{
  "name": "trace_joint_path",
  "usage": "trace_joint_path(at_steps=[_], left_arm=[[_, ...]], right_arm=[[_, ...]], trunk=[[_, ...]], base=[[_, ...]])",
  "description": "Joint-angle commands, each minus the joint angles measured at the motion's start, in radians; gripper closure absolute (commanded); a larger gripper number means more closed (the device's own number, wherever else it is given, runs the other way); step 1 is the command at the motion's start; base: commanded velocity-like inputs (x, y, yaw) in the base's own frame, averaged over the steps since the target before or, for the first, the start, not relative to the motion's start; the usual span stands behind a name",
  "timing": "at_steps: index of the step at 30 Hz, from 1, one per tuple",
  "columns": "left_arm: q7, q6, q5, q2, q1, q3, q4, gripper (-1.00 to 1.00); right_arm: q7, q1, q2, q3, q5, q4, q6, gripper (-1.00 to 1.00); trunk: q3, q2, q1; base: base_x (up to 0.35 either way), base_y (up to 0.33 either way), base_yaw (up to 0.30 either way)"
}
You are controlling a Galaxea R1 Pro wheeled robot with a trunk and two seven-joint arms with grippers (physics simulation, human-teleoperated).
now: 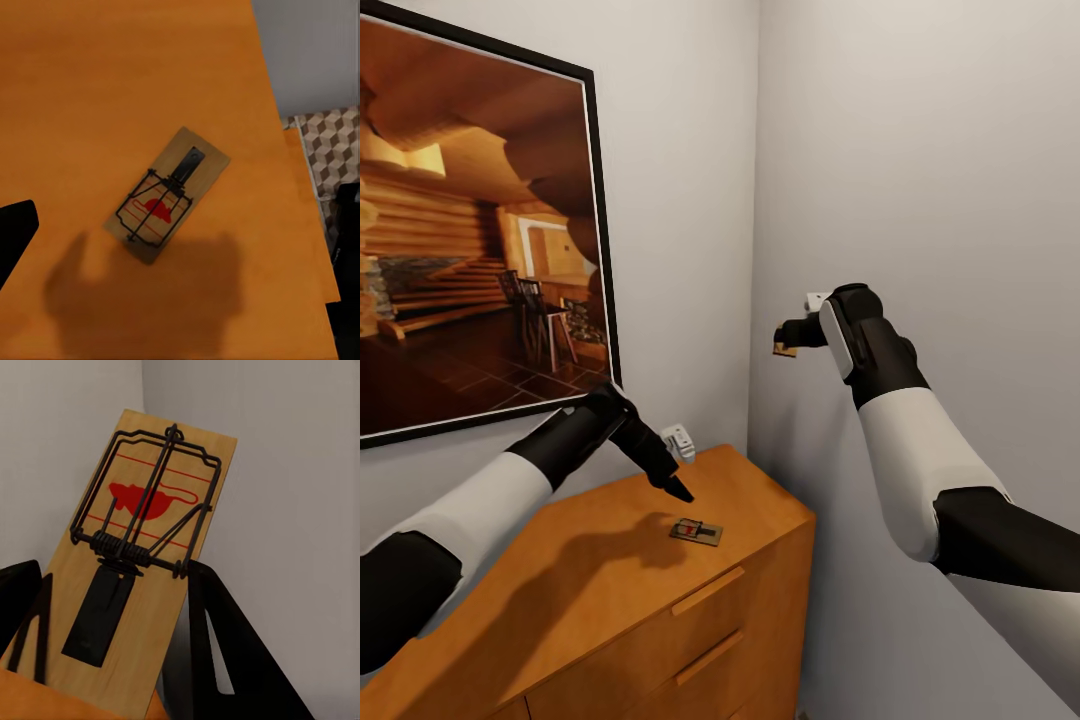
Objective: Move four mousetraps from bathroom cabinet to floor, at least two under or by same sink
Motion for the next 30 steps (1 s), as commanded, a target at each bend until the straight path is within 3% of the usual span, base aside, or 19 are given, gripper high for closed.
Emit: trace_joint_path(at_steps=[1, 30], left_arm=[[-0.007, 0.011, -0.005, -0.002, -0.001, -0.001, -0.002, -1.00], [-0.018, 0.023, 0.007, -0.020, -0.001, -0.002, -0.014, -1.00]], right_arm=[[-0.004, -0.001, 0.000, 0.001, -0.001, 0.001, 0.004, 1.00], [-0.006, -0.001, -0.007, 0.001, 0.002, -0.006, 0.004, 1.00]], trunk=[[-0.001, -0.001, 0.000], [-0.001, -0.001, 0.000]], base=[[0.000, 0.000, 0.000], [0.000, 0.000, 0.000]])
